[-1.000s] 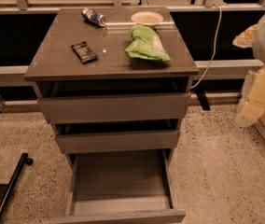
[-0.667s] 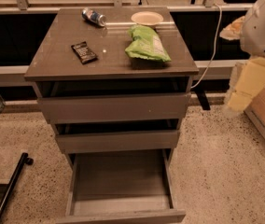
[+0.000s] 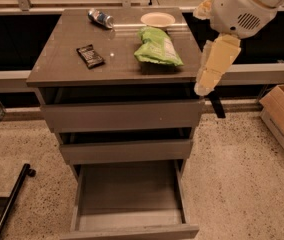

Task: Place rxbar chocolate into bottom drawer

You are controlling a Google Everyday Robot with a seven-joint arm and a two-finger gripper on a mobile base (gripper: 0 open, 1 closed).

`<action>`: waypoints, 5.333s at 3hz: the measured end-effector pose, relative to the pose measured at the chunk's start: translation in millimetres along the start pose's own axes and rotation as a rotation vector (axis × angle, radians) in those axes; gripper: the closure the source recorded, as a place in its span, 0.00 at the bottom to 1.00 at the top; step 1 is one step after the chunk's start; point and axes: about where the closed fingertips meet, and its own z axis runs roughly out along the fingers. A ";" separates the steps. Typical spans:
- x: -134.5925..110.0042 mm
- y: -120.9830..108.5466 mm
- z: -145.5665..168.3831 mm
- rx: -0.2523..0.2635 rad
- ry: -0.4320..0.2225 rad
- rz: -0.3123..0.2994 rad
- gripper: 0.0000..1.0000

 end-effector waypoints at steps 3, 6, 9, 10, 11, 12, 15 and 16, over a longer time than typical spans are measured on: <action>-32.1 -22.7 68.9 -0.007 -0.169 0.066 0.00; -63.2 -93.7 171.1 -0.040 -0.389 0.106 0.00; -112.2 -140.6 232.0 -0.115 -0.456 0.027 0.00; -112.3 -140.6 232.1 -0.115 -0.456 0.027 0.00; -117.5 -141.3 244.3 -0.106 -0.462 0.055 0.00; -139.5 -155.7 265.6 -0.072 -0.520 0.080 0.00; -197.1 -181.8 324.3 -0.054 -0.666 0.147 0.00; -211.1 -178.5 342.5 -0.093 -0.681 0.149 0.00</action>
Offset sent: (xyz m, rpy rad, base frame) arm 0.0397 0.0500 -0.0532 0.2089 0.0379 -0.0455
